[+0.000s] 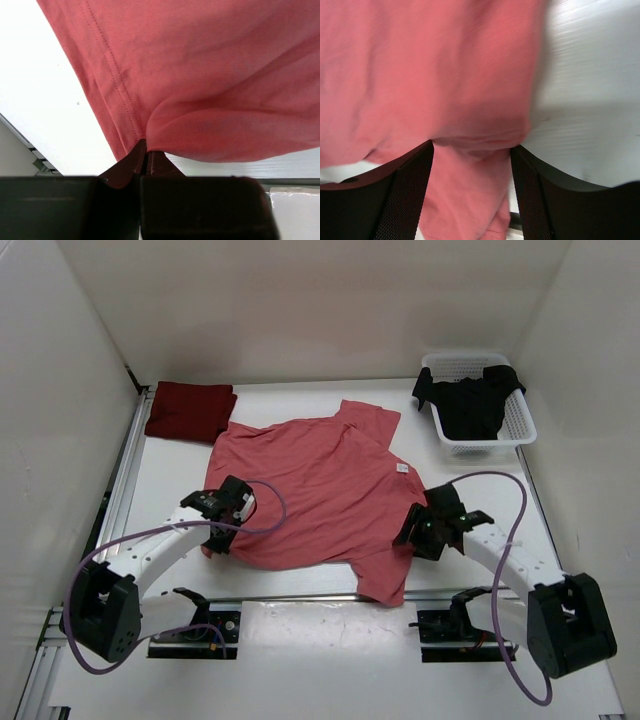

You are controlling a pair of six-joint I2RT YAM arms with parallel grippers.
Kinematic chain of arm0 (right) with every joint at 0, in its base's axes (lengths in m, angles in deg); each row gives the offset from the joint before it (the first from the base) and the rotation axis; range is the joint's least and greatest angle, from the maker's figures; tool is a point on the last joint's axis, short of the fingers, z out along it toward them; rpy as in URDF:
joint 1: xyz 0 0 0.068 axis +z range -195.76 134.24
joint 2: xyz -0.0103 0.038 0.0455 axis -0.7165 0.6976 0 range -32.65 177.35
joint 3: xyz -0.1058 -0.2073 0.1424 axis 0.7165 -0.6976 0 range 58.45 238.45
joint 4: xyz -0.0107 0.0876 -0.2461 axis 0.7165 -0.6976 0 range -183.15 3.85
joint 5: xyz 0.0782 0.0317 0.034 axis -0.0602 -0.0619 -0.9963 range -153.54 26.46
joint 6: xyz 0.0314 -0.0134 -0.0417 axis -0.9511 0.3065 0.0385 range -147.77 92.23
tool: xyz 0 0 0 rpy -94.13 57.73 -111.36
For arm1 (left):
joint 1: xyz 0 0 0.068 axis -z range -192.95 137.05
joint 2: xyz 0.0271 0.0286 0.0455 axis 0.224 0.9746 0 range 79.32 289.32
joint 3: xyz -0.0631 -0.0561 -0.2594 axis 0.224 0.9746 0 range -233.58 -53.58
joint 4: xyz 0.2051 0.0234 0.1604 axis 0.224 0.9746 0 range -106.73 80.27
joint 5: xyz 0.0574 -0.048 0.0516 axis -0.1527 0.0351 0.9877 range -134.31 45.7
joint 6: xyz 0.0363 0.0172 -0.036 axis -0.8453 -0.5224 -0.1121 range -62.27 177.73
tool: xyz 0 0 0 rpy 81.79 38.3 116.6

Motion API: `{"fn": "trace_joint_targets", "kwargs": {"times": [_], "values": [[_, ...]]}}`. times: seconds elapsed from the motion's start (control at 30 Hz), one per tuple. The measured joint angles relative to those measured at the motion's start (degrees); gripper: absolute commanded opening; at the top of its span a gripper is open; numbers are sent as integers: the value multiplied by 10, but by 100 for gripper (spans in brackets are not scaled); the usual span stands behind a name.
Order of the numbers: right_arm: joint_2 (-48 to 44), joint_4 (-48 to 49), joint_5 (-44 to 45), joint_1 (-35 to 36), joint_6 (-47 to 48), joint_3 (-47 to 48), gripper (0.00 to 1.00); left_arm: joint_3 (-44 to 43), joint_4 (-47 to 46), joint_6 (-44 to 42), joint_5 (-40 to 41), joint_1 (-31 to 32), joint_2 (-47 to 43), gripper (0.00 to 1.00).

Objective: Fold and stack the t-shirts
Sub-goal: Flatten out the tshirt

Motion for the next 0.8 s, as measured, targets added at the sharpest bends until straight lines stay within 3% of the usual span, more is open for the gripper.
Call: {"fn": "trace_joint_targets", "kwargs": {"times": [0.17, 0.33, 0.5, 0.63, 0.8], "values": [[51, -82, 82, 4, 14, 53, 68, -2, 3, 0, 0, -3, 0, 10], [42, -94, 100, 7, 27, 48, 64, -11, 4, 0, 0, -3, 0, 10], [54, -44, 67, 13, 36, 42, 44, -17, 4, 0, 0, -3, 0, 10], [68, 50, 6, 3, 34, 17, 1, -17, 3, 0, 1, -4, -1, 10], [117, 82, -48, -31, 38, 36, 0, -13, -18, 0, 2, -24, 3, 10]]}}
